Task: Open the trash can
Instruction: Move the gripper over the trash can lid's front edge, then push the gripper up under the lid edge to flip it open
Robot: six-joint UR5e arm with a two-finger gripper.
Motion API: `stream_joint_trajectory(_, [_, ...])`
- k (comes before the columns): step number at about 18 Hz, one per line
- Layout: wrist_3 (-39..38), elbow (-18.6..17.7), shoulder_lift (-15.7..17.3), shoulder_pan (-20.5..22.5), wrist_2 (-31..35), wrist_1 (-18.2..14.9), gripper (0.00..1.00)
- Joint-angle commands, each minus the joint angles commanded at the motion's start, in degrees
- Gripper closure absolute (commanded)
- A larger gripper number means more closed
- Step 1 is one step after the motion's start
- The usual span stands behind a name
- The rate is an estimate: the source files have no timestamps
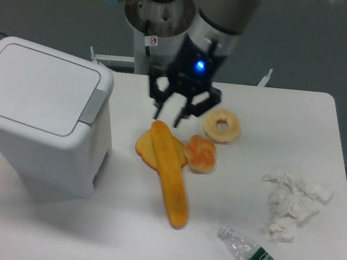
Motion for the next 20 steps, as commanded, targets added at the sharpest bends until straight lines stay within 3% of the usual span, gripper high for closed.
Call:
stream_joint_trajectory(7, [-1.14, -0.35, 0.09, -3.96, -1.32, 0.09, 0.82])
stream_joint_trajectory(20, [-1.41, -0.53, -1.93, -5.9, -1.24, 1.05, 0.82])
